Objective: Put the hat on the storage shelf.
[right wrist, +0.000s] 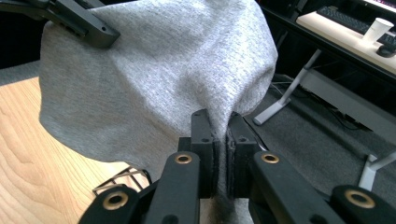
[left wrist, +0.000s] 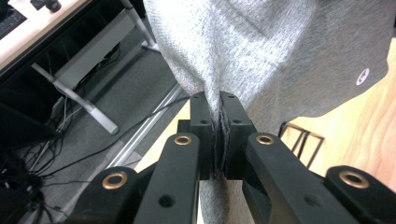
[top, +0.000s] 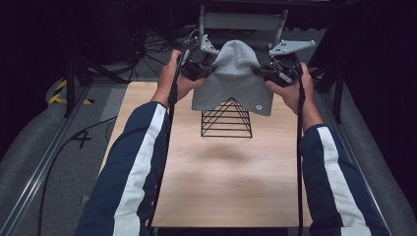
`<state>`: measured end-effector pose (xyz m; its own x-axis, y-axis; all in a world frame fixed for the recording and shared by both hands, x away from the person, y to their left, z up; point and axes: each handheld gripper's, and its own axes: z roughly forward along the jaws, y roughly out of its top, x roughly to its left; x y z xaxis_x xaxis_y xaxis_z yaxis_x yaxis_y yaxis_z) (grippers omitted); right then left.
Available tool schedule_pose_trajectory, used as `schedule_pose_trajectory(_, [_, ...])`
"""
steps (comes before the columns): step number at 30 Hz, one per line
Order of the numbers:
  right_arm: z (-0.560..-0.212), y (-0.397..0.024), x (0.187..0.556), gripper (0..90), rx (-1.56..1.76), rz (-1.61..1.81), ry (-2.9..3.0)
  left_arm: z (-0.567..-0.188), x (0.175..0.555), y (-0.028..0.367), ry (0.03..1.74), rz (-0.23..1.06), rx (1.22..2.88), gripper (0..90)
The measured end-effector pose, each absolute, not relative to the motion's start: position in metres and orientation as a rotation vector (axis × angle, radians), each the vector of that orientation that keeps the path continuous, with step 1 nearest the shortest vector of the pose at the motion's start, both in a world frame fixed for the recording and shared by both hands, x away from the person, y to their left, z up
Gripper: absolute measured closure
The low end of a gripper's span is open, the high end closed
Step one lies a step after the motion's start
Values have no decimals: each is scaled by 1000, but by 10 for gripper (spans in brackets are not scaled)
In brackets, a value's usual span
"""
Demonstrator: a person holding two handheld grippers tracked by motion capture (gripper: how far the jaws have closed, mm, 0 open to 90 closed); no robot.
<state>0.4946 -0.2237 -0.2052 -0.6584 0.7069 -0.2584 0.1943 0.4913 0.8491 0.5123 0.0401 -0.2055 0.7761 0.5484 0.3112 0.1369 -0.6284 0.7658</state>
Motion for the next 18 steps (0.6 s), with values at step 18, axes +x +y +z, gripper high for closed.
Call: schedule_pose_trajectory(18, [-206, -230, 476, 847, 695, 1108, 2157, -217, 496, 40, 447, 653, 2204, 859])
